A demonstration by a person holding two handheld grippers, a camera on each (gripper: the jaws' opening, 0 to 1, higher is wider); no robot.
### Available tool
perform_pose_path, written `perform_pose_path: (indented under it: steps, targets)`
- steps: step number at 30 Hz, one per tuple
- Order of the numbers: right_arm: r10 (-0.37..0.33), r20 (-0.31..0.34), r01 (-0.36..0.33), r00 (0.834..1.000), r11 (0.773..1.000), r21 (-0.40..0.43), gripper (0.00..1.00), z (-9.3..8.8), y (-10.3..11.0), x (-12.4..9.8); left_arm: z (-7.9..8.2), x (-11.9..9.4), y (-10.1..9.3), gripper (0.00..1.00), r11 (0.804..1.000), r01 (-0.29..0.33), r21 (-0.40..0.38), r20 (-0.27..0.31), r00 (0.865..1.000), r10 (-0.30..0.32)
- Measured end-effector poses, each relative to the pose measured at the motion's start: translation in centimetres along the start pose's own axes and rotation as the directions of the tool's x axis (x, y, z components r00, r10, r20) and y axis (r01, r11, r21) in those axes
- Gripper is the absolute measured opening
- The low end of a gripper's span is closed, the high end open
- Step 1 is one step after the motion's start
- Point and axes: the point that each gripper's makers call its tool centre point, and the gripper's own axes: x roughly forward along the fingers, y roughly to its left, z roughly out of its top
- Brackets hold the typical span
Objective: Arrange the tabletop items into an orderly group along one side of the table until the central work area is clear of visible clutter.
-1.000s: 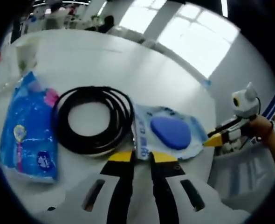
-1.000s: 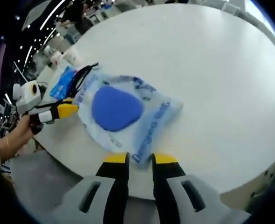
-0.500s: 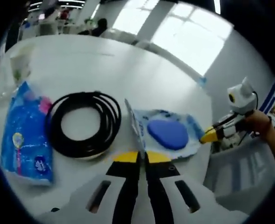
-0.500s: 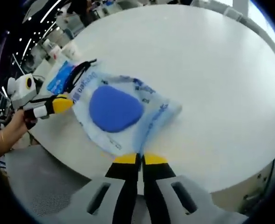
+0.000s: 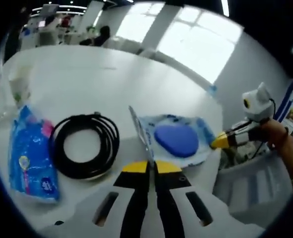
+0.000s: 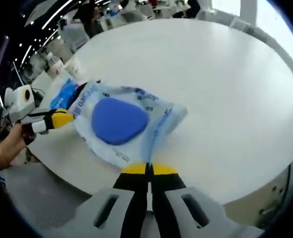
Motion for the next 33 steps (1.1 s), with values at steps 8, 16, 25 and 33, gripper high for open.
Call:
perform_pose_path:
  steps: [8,16,25,33]
  targets:
    - [-0.009,0.075,0.012,0.997,0.999,-0.047,0.01,3.9,0.2,-0.7,2.0,-0.8,0.7,0.01,0.999,-0.034,-0.019,0.049,0.998,0.035]
    - [0.006,0.141,0.010,0.990,0.993,-0.115,0.01,8.5,0.8,-0.5,4.2,-1.6,2.3,0.01,0.995,-0.063,-0.077,0.115,0.991,0.072]
    - [0.054,0.220,-0.021,0.974,0.988,-0.152,0.01,14.1,2.0,1.2,7.1,-2.6,5.1,0.01,0.987,-0.145,-0.066,0.158,0.975,0.153]
    - [0.089,0.249,-0.049,0.964,0.986,-0.163,0.01,18.3,3.3,4.0,9.2,-2.5,8.7,0.01,0.968,-0.235,-0.091,0.193,0.949,0.249]
